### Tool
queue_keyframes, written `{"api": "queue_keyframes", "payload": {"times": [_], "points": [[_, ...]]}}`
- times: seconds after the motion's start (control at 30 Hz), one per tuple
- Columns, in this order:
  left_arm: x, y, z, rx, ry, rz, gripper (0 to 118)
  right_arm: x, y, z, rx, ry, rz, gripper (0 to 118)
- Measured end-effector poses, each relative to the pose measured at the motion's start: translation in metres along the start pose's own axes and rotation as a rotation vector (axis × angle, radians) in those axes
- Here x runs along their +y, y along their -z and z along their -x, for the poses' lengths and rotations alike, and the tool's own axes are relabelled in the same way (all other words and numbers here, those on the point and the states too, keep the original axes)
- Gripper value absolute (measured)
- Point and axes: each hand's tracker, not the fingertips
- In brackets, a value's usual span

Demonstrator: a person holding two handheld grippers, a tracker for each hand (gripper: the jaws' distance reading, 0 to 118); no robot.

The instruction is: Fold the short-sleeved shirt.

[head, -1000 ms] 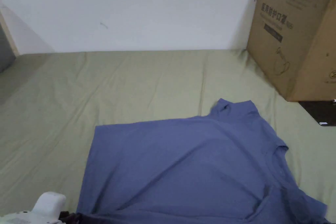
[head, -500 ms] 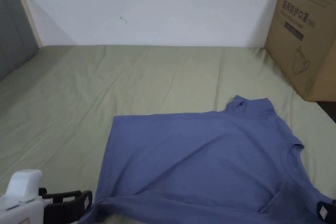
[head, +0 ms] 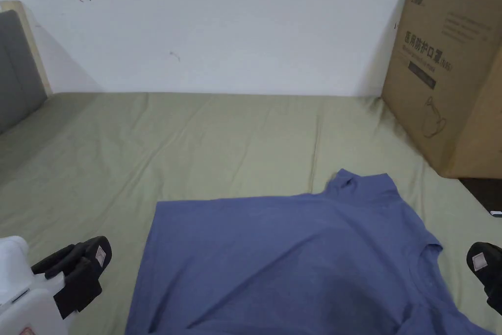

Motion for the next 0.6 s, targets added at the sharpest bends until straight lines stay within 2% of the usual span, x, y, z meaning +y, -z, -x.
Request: {"api": "queue_keyframes", "payload": {"times": [0.13, 0.2, 0.3, 0.37, 0.4, 0.5, 0.53, 0.6], "points": [[0.043, 0.095, 0.026, -0.028, -0.125, 0.365, 1, 0.006, 0.015, -0.005, 0.011, -0.037, 0.032, 7], [0.049, 0.15, 0.045, -0.071, -0.157, 0.489, 1, 0.005, 0.028, -0.002, 0.013, -0.041, 0.054, 7], [0.05, 0.235, 0.06, 0.009, 0.016, 0.568, 1, 0.001, 0.057, -0.003, 0.016, -0.029, 0.084, 7], [0.05, 0.284, 0.073, 0.025, 0.022, 0.559, 4, 0.0, 0.075, -0.003, 0.008, -0.024, 0.108, 7], [0.048, 0.309, 0.087, 0.039, 0.018, 0.543, 13, 0.0, 0.084, -0.005, 0.01, -0.019, 0.119, 7], [0.044, 0.373, 0.107, 0.076, 0.003, 0.552, 100, -0.005, 0.108, -0.011, 0.033, 0.001, 0.171, 7], [0.039, 0.392, 0.112, 0.081, 0.011, 0.574, 118, -0.006, 0.116, -0.013, 0.037, 0.002, 0.183, 7], [0.033, 0.419, 0.118, 0.112, 0.049, 0.558, 113, -0.006, 0.127, -0.011, 0.036, -0.001, 0.205, 7]]}}
